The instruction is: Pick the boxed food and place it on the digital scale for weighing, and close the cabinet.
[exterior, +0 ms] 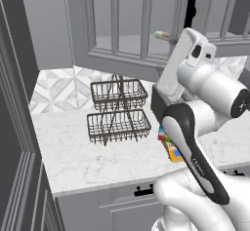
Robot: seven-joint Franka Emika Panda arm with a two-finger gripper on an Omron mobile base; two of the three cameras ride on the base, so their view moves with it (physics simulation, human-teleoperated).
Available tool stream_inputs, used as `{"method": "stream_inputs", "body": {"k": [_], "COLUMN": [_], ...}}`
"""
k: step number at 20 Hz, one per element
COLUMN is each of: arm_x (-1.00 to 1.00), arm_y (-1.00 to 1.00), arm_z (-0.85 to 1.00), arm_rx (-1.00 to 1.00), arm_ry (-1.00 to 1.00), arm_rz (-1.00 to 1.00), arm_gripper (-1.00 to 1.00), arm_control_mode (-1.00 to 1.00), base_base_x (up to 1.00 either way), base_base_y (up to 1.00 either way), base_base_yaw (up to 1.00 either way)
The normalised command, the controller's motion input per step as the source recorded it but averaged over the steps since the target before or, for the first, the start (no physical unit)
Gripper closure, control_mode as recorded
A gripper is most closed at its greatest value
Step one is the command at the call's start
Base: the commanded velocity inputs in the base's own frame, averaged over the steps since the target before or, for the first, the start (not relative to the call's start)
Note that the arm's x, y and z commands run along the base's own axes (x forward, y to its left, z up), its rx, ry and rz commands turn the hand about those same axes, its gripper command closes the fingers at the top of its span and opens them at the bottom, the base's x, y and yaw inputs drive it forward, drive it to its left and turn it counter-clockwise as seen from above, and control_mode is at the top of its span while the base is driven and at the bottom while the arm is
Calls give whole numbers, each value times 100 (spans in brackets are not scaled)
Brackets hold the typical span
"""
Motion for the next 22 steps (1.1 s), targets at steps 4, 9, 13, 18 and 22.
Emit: {"method": "stream_inputs", "body": {"k": [4, 9, 13, 18, 22], "arm_x": [100, 100, 100, 100, 100], "arm_y": [-47, -37, -3, 0, 1], "arm_z": [0, -4, -21, -23, -29], "arm_rx": [18, 9, 0, 0, 0], "arm_ry": [16, 21, 13, 1, 0], "arm_rz": [-3, 0, 0, 0, 0], "arm_gripper": [-100, -100, -100, -100, -100], "arm_control_mode": [-100, -100, -100, -100, -100], "base_base_x": [0, 0, 0, 0, 0], "base_base_y": [0, 0, 0, 0, 0], "base_base_yaw": [0, 0, 0, 0, 0]}}
